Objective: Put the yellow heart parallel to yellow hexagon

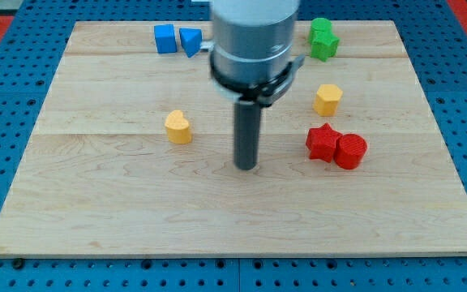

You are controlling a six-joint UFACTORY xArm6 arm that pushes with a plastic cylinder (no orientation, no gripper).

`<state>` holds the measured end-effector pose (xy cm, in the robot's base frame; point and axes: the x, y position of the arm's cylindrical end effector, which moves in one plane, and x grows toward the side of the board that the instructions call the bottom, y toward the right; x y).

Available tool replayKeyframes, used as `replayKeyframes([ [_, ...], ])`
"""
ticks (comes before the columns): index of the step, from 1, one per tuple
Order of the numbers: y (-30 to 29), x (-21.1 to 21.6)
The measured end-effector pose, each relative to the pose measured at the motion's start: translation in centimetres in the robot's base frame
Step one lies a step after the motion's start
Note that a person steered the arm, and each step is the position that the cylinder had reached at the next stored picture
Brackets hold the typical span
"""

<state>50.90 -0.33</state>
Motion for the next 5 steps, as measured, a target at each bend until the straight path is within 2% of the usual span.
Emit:
replayKeyframes([
  [1, -5.6, 1.9],
  [3, -12.7, -3.2],
  [4, -13.6, -5.8],
  [5, -10.5, -7.0],
])
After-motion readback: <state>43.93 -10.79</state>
